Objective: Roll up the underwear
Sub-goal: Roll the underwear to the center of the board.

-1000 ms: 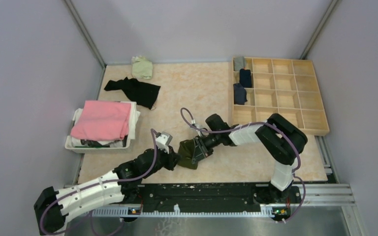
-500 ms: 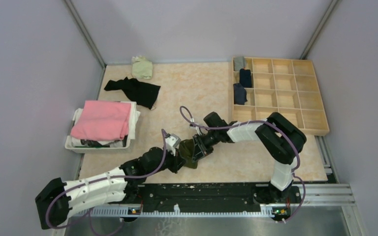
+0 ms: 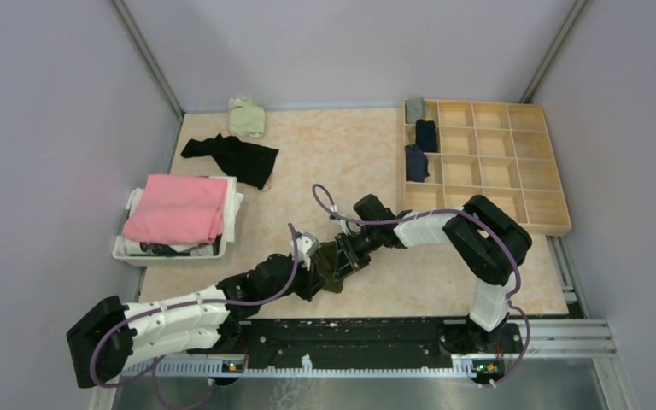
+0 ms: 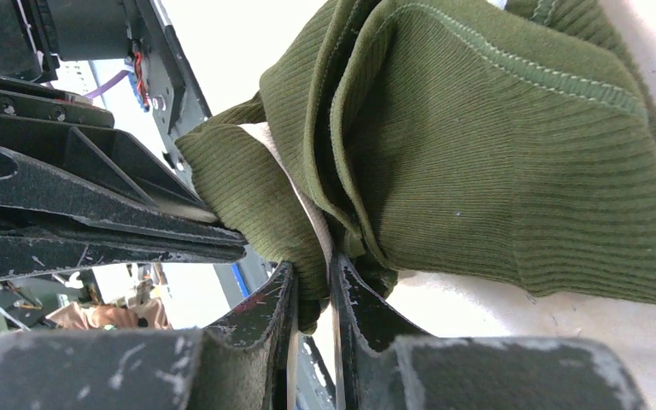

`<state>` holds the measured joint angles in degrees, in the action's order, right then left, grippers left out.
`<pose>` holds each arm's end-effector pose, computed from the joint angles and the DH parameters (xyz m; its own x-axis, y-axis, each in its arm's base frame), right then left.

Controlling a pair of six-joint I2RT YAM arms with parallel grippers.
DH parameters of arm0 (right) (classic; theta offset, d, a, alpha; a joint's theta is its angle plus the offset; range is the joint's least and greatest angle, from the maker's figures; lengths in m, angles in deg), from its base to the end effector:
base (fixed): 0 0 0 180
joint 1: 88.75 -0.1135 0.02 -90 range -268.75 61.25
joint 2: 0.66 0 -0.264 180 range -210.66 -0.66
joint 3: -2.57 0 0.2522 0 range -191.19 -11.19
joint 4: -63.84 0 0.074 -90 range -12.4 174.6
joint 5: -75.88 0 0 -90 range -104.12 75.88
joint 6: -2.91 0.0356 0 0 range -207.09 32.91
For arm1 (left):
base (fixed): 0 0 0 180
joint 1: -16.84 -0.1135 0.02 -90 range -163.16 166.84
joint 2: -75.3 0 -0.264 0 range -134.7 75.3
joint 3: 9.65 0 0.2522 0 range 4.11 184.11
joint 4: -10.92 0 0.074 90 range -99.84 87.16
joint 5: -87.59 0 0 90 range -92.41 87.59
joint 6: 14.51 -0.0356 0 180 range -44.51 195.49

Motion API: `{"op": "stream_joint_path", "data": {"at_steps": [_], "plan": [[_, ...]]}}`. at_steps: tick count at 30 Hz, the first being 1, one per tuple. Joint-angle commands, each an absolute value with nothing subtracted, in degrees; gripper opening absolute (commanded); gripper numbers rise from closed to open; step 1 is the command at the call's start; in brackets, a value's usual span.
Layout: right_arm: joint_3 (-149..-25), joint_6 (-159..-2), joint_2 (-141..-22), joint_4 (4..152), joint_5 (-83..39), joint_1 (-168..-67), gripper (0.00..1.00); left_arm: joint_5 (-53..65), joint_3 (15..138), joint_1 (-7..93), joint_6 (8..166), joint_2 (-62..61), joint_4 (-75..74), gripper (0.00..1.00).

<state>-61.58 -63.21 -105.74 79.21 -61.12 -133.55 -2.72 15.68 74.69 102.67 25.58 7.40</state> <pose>0.2185 0.2536 0.1214 -0.8509 -0.4559 -0.2610 -0.4637 0.4184 0.7810 0.0937 -0.1488 0.1595 -0.6072 0.1076 -0.7873 0.6371 0.6580 -0.4014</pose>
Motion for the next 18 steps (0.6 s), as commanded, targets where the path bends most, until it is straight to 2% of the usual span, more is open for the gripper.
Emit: {"op": "stream_joint_path", "data": {"at_steps": [1, 7, 18], "plan": [[-62.9, -63.9, -106.6, 80.9, -58.5, -132.9, 0.03, -10.2, 17.4, 74.7, 105.1, 26.0, 7.6, 0.12], [-63.3, -64.1, -106.6, 81.3, -58.6, -132.9, 0.09, -15.6, 16.8, 74.7, 107.0, 26.9, 7.1, 0.13], [-64.3, -63.1, -104.7, 81.3, -58.6, -132.7, 0.22, -17.3, 16.9, 74.7, 109.6, 23.2, 4.6, 0.1]]}}
